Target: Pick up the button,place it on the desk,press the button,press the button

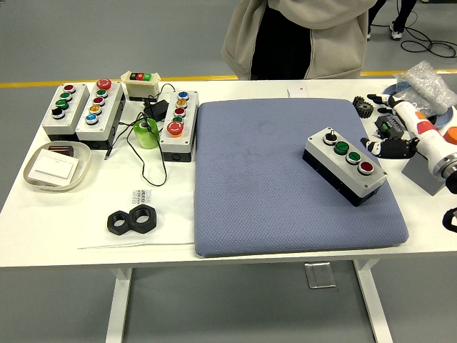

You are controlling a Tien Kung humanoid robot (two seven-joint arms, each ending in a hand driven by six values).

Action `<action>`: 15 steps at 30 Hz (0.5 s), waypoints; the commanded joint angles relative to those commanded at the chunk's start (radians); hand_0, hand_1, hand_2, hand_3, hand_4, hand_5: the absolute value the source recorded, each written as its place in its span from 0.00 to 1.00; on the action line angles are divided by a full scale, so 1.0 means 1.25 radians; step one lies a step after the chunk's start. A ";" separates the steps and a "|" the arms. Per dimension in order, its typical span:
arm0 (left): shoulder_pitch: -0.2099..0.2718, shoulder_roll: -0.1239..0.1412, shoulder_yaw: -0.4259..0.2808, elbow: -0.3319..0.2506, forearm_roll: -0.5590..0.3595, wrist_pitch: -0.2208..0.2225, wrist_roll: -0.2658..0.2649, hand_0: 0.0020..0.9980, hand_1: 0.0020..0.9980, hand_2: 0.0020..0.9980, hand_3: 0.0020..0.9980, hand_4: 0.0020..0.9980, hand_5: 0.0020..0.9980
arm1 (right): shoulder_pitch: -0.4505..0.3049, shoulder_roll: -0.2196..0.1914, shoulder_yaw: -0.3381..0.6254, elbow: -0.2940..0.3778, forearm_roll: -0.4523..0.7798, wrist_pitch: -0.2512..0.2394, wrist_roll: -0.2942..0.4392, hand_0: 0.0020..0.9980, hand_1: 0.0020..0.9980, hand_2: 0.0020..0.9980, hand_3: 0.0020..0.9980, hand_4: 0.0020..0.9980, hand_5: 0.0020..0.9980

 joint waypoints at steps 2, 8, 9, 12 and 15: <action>0.000 0.000 0.000 0.000 0.000 0.000 0.000 0.74 0.86 0.93 0.86 0.65 1.00 | 0.002 0.003 -0.002 -0.004 -0.006 -0.001 -0.002 0.99 0.90 0.94 0.94 0.77 0.01; -0.002 0.001 -0.007 0.000 0.007 0.000 0.000 0.74 0.86 0.92 0.85 0.65 1.00 | 0.018 0.042 -0.018 -0.020 -0.001 0.009 -0.033 0.99 0.89 0.94 0.94 0.79 0.02; -0.002 0.001 -0.007 0.000 0.007 0.000 0.000 0.74 0.86 0.92 0.85 0.65 1.00 | 0.018 0.043 -0.018 -0.020 0.000 0.010 -0.034 0.99 0.89 0.94 0.94 0.79 0.02; -0.003 0.002 -0.007 0.000 0.006 0.001 -0.001 0.74 0.86 0.92 0.85 0.65 1.00 | 0.020 0.044 -0.021 0.001 0.020 0.018 -0.038 0.99 0.89 0.94 0.94 0.79 0.02; -0.003 0.003 -0.006 0.000 0.006 0.001 -0.001 0.74 0.86 0.92 0.85 0.65 1.00 | 0.023 0.046 -0.025 0.016 0.035 0.021 -0.033 1.00 0.90 0.96 0.96 0.88 0.22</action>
